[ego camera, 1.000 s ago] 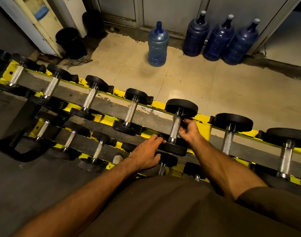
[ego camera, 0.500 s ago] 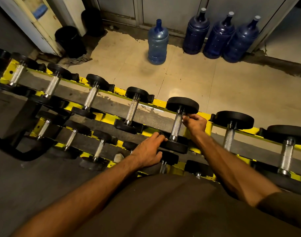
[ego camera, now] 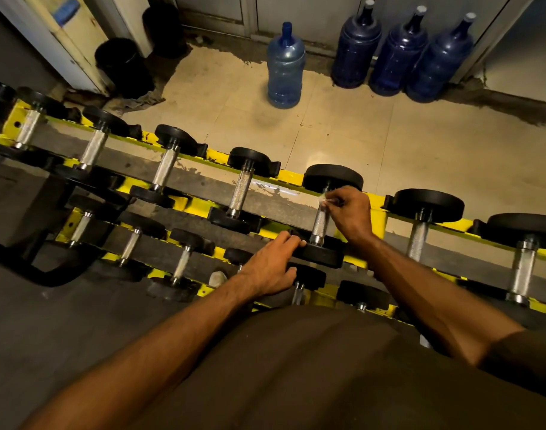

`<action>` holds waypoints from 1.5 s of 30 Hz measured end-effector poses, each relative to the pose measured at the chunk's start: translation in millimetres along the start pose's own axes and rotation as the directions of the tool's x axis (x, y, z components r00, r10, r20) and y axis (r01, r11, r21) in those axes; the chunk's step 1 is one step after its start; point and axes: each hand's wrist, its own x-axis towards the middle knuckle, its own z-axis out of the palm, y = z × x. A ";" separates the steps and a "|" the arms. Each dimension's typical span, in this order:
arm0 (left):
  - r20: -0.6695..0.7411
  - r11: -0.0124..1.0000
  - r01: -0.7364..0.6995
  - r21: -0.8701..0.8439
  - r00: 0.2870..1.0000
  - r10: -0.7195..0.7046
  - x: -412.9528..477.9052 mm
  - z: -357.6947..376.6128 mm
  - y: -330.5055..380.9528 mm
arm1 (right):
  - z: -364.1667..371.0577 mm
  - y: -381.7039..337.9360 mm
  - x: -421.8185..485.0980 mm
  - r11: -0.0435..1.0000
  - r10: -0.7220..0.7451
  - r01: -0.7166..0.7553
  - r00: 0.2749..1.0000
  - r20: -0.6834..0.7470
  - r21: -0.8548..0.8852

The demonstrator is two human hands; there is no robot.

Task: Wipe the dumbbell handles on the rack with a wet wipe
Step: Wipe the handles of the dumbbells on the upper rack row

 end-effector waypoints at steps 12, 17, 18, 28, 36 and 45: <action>0.007 1.000 0.005 -0.005 1.000 -0.005 1.9 0.8 0.7 | 5.7 -40.4 13.0 0.304 -0.160 0.547 0.836 0.524 -0.780; 0.004 1.000 0.006 0.001 1.000 -0.006 2.0 1.6 0.0 | 37.3 -64.8 11.3 0.281 0.170 0.470 0.834 0.525 -0.837; 0.007 1.000 0.005 0.001 1.000 -0.005 2.1 1.1 0.3 | 39.7 -66.3 13.2 0.291 0.206 0.454 0.830 0.518 -0.842; -0.006 1.000 0.006 -0.010 1.000 -0.006 3.5 -0.3 0.7 | 4.2 -62.2 18.5 0.381 -0.051 0.614 0.761 0.647 -0.692; -0.005 1.000 0.003 0.002 1.000 -0.003 5.3 -1.9 1.7 | -1.3 -32.9 8.3 0.464 -0.168 0.649 0.733 0.659 -0.603; 0.003 0.999 0.001 0.034 1.000 -0.001 -1.2 3.3 -1.6 | 14.0 -57.9 8.3 0.328 -0.063 0.712 0.672 0.738 -0.621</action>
